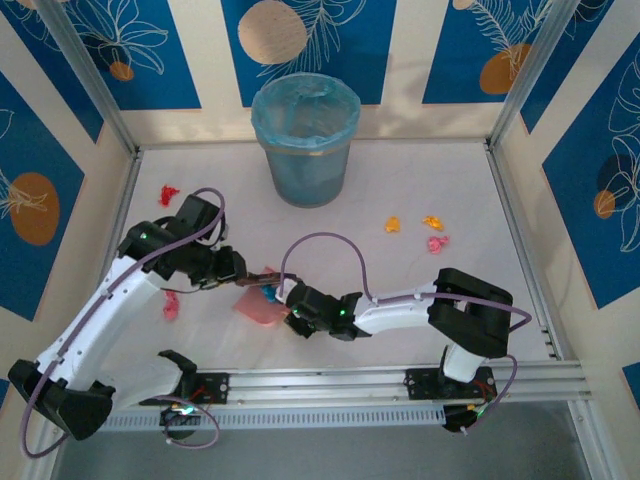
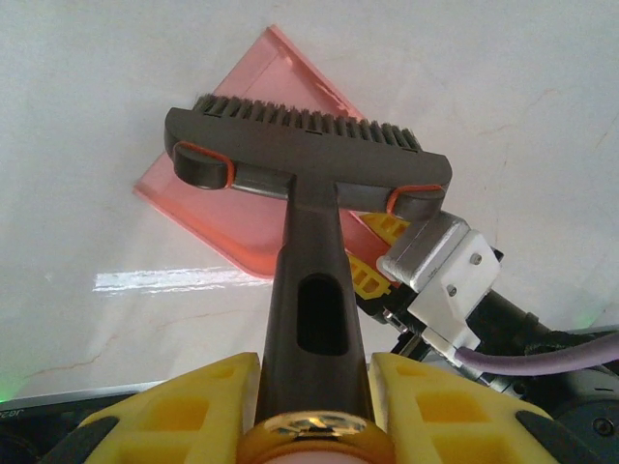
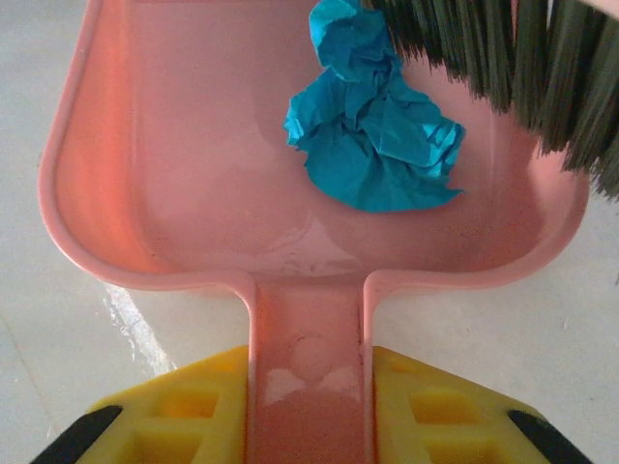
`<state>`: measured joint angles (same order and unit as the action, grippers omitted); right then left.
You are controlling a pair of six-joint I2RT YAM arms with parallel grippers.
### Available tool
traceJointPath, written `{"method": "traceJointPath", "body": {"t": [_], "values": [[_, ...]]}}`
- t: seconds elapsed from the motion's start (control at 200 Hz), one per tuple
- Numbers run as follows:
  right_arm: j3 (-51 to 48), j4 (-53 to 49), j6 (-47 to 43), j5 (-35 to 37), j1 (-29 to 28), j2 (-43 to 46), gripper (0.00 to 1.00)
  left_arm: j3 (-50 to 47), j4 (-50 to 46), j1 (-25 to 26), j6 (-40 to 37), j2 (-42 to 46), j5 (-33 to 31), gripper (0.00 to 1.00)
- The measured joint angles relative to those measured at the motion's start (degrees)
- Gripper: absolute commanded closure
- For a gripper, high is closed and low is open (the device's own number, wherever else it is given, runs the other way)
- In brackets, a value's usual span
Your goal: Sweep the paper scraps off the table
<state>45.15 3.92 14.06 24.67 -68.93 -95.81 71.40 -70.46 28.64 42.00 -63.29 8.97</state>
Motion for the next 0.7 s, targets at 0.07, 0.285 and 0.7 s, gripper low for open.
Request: {"method": "traceJointPath", "body": {"t": [0.07,0.285,0.7], "values": [[-0.3,0.4,0.2,0.0,0.0,0.0,1.00,0.0,-0.1,0.0,0.1,0.5,0.0,1.00],[-1.4,1.5,0.7,0.5,0.1,0.6,1.00,0.9,-0.3,0.0,1.6,1.9,-3.6,1.00],[-4.2,-2.4,0.6,3.6,2.6,7.0,1.00,3.6,9.2,0.0,2.9,6.2,-12.8,1.00]]}}
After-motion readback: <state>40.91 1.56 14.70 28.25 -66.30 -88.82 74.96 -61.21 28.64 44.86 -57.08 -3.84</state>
